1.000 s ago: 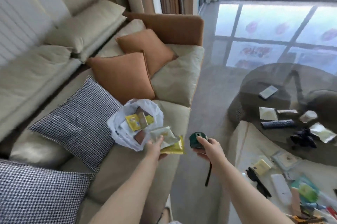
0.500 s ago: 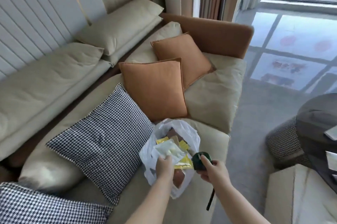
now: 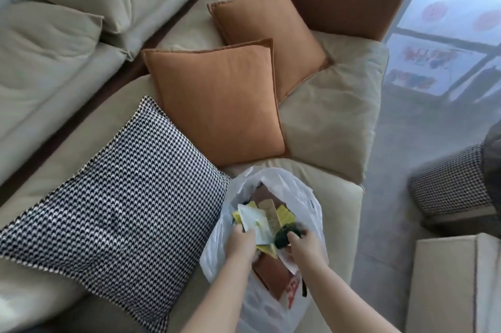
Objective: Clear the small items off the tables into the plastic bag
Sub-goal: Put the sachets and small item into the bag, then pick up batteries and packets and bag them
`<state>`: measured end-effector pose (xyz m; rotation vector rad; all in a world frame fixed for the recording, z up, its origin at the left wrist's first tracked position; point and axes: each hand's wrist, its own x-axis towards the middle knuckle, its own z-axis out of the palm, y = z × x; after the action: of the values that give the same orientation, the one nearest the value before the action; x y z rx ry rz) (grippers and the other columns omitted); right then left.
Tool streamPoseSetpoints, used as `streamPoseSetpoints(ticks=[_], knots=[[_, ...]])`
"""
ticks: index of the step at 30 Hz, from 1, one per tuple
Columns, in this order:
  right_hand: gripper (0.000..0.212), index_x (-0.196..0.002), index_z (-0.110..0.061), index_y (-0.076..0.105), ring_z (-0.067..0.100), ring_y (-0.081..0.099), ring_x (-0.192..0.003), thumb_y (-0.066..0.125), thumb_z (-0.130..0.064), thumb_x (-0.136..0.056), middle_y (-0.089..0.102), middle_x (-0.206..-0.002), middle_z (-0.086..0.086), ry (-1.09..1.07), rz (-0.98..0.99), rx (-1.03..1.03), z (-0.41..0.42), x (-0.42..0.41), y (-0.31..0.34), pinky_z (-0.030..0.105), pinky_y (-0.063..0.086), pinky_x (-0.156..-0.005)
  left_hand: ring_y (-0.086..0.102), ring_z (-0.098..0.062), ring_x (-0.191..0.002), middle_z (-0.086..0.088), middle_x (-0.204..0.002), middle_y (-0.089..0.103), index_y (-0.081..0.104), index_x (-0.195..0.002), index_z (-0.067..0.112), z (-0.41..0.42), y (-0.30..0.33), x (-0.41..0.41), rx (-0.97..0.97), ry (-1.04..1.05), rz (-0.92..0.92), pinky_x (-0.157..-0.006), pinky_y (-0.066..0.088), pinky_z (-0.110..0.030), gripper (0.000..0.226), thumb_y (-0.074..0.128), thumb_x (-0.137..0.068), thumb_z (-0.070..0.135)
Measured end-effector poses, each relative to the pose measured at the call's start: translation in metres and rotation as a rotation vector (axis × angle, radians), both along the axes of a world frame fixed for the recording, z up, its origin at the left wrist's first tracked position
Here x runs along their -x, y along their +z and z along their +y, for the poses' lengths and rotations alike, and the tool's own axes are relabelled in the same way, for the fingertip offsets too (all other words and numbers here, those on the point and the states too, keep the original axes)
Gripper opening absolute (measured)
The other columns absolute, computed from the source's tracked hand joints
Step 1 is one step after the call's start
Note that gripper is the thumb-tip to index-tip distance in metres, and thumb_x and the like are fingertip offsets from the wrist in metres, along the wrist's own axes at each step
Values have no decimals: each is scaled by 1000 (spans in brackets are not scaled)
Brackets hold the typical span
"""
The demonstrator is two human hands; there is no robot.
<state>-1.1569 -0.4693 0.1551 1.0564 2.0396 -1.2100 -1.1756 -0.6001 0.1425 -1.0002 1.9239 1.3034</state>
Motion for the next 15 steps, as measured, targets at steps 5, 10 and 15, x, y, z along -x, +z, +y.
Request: streamPoseSetpoints(ticks=[5,10,15], knots=[[34,-122,-18,55,18,61,-88,54,-30,-90,64,-101,1,23,70,53,3,1,13,37,51,-87,58,-26,-110,-4,-131,56,46,-137,19,-5,4,-1,100,-8,70,-94,50,-38,44,41,-94,9],[40,-129,-23,52,14,62,-82,54,-22,-89,59,-89,-9,22,143,61,18,-9,27,31,52,-78,60,-30,-110,0,-133,55,47,-136,21,2,25,-15,230,-55,153,-93,51,-43,45,46,-94,7],[35,-122,-21,58,19,67,-83,58,-18,-87,68,-93,4,-44,210,153,32,-27,44,29,55,-71,57,-14,-99,0,-112,60,53,-129,18,27,41,-29,110,-166,208,-83,46,-26,39,54,-91,12]])
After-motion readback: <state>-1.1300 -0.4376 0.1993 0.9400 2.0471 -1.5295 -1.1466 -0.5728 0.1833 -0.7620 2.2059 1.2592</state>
